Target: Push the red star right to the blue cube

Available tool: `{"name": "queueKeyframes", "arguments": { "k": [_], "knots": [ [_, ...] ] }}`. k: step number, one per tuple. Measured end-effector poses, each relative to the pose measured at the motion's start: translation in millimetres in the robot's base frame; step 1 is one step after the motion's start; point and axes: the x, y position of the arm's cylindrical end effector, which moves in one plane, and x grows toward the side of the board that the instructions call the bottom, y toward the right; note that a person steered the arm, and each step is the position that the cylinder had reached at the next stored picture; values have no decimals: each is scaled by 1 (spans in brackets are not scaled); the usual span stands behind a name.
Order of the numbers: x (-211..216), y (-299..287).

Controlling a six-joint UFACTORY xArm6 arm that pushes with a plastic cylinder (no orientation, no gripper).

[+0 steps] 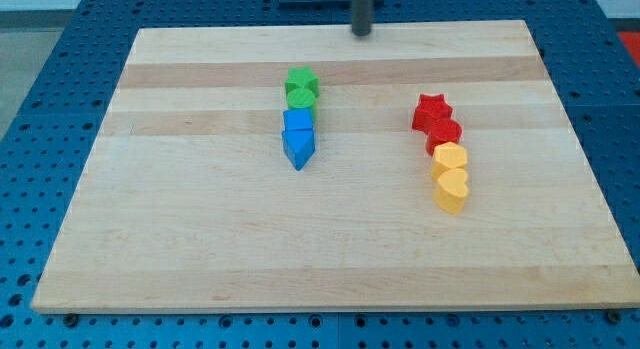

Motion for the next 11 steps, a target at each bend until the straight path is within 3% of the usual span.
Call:
{"name": "queueKeyframes", "arguments": {
  "k": [1, 2, 5, 8, 10, 11],
  "knots": [
    [12, 55],
    [62, 90],
    [165, 86],
    [173, 100],
    [198, 73],
    [187, 61]
  ]
}}
